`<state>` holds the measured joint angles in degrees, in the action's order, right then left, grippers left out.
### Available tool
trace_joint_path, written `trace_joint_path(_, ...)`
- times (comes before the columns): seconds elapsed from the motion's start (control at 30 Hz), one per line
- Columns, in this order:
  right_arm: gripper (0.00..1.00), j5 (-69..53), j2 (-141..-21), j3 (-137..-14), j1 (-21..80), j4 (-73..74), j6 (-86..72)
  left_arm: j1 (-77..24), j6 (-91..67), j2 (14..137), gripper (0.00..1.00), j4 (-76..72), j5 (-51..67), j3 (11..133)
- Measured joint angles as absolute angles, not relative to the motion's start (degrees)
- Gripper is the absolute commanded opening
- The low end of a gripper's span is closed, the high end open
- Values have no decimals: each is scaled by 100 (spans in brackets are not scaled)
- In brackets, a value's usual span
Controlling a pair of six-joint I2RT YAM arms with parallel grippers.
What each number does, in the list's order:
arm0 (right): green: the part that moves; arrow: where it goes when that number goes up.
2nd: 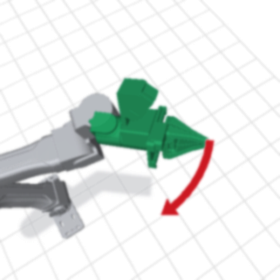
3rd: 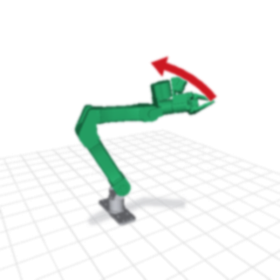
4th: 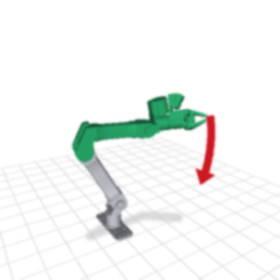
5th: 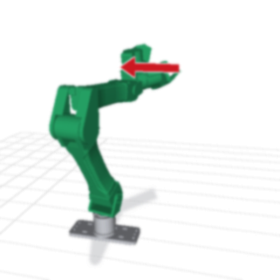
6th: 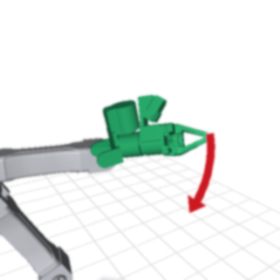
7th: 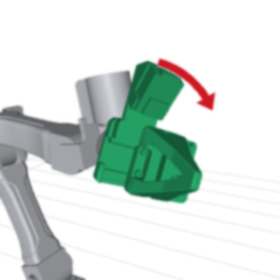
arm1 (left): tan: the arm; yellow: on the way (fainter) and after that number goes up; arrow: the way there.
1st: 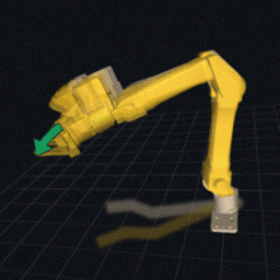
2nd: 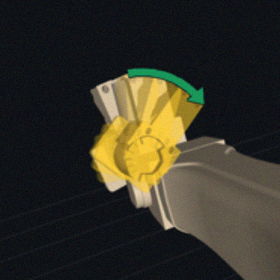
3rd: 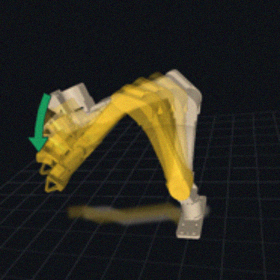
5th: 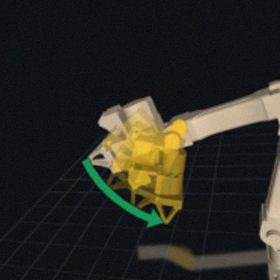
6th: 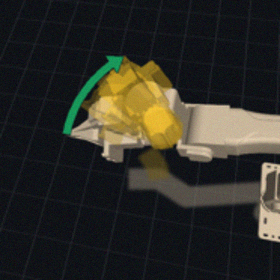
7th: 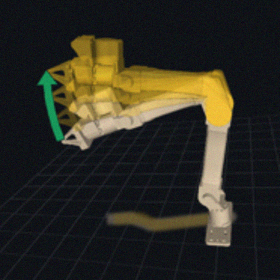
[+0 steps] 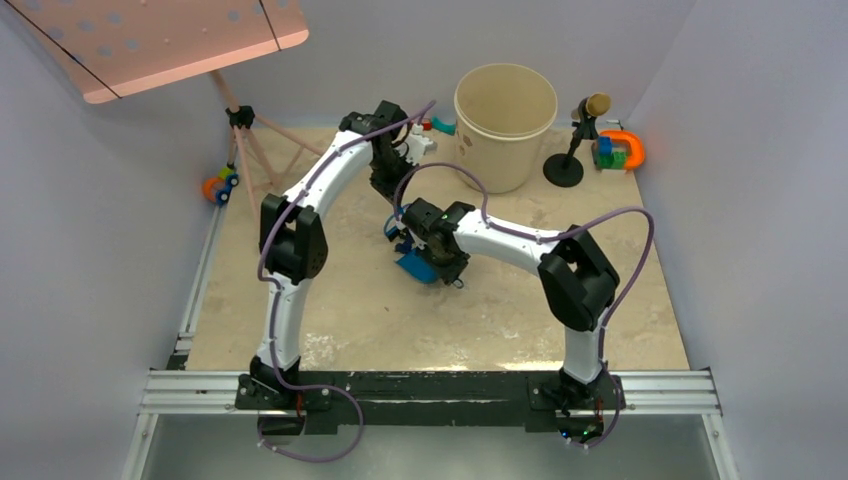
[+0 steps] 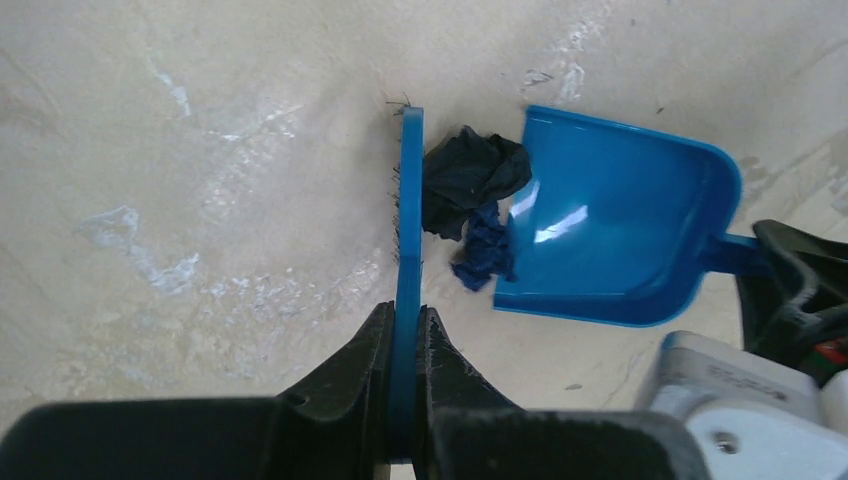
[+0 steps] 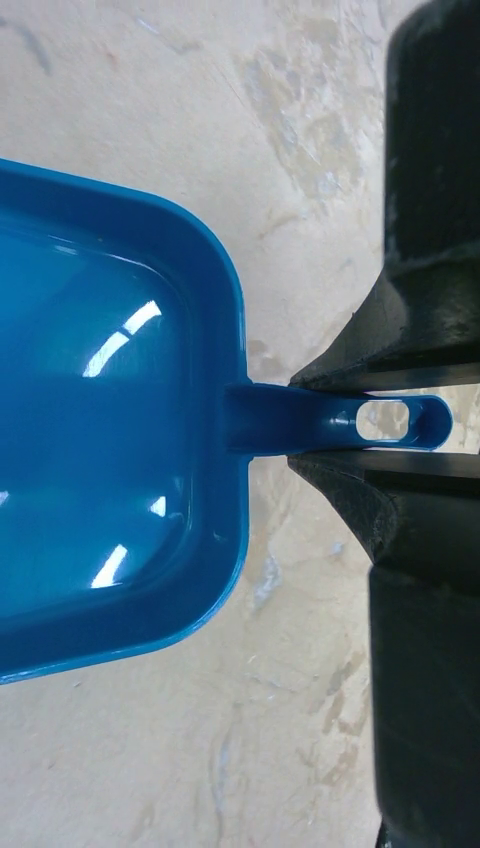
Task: Sweep away the paper scraps from the table
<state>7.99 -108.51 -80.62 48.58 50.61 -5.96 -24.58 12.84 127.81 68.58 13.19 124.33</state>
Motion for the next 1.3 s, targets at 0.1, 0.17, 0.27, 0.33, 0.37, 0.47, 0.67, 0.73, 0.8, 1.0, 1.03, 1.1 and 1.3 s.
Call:
trace_joint_path(0.1,0,803,-11032,-8289,4858,5013,-519,-2491,1293,12814,0,6949,1533,12464)
trace_joint_path(0.17,0,803,-11109,-8372,4858,4974,-475,-2488,1284,12816,0,7000,1653,12464)
trace_joint_path(0.27,0,808,-11135,-8399,4858,4897,-423,-2493,1251,12816,0,7089,1844,12464)
trace_joint_path(0.33,0,836,-11135,-8388,4866,4834,-403,-2495,1157,12807,0,7155,1953,12464)
trace_joint_path(0.37,0,858,-11133,-8368,4869,4788,-401,-2495,1135,12796,0,7166,1959,12464)
trace_joint_path(0.47,0,974,-11028,-8117,4871,4431,-408,-2497,1000,12707,0,7207,1953,12464)
trace_joint_path(0.67,0,1251,-10536,-7286,4912,3691,-495,-2571,705,12324,0,7328,1955,12431)
trace_joint_path(0.73,0,1310,-10368,-7024,4928,3433,-537,-2606,602,12132,0,7347,1905,12363)
trace_joint_path(0.8,0,1398,-10248,-6864,4952,3210,-565,-2628,462,11913,0,7347,1780,12278)
trace_joint_path(1.0,0,1597,-10022,-6578,5068,2759,-663,-2510,-8,10973,0,6956,1474,11552)
trace_joint_path(1.03,0,1636,-9963,-6521,5087,2720,-674,-2464,-121,10766,0,6879,1457,11406)
trace_joint_path(1.1,0,1715,-9865,-6425,5105,2738,-722,-2287,-259,10451,0,6733,1350,11201)
trace_joint_path(1.3,0,1861,-9354,-6226,5000,2995,-956,-1874,-746,9347,0,6410,631,10304)
